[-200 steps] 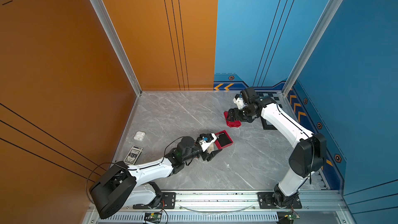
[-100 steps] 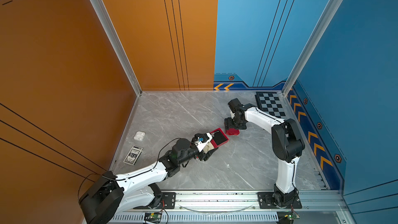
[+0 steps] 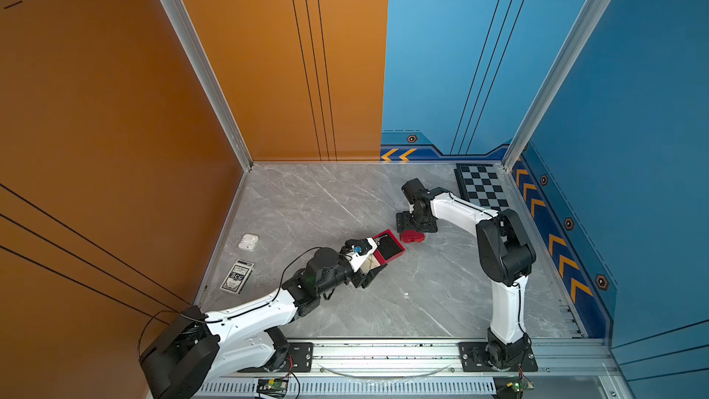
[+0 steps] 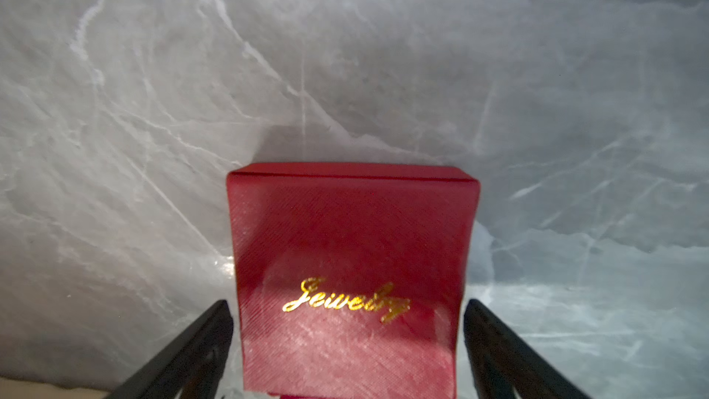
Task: Take the necklace out of the lift-off lid jewelry box
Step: Place the lid at the center of the board, then place the jewelry box at the center of the board.
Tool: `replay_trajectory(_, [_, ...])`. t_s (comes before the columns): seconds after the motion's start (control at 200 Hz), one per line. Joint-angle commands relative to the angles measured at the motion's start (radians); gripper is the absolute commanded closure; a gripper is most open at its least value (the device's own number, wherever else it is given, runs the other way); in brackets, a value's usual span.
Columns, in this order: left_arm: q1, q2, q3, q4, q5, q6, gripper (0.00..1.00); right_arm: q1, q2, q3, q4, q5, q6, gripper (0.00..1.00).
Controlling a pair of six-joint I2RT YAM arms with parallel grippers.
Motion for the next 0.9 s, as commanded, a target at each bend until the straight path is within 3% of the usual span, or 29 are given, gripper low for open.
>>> replay_trajectory(0.0, [0.003, -0.014, -0.011, -0.005, -0.010, 0.003, 0.47, 0.005, -0.127, -0.001, -0.028, 0.041, -0.014, 0.09])
replay_trajectory(0.19, [0.003, -0.002, -0.002, -0.004, -0.008, 0.005, 0.47, 0.022, -0.266, -0.021, -0.065, 0.014, -0.048, 0.19])
replay_trajectory(0.576, [0.004, 0.023, 0.027, -0.004, -0.003, 0.008, 0.47, 0.085, -0.527, -0.154, -0.039, -0.242, -0.071, 0.48])
replay_trajectory(0.746, [0.004, 0.030, 0.038, -0.004, 0.001, 0.009, 0.47, 0.124, -0.584, -0.201, -0.017, -0.292, -0.058, 0.62])
replay_trajectory(0.896, [0.003, 0.026, 0.043, -0.004, 0.003, 0.010, 0.47, 0.164, -0.588, -0.220, -0.014, -0.301, -0.054, 0.65])
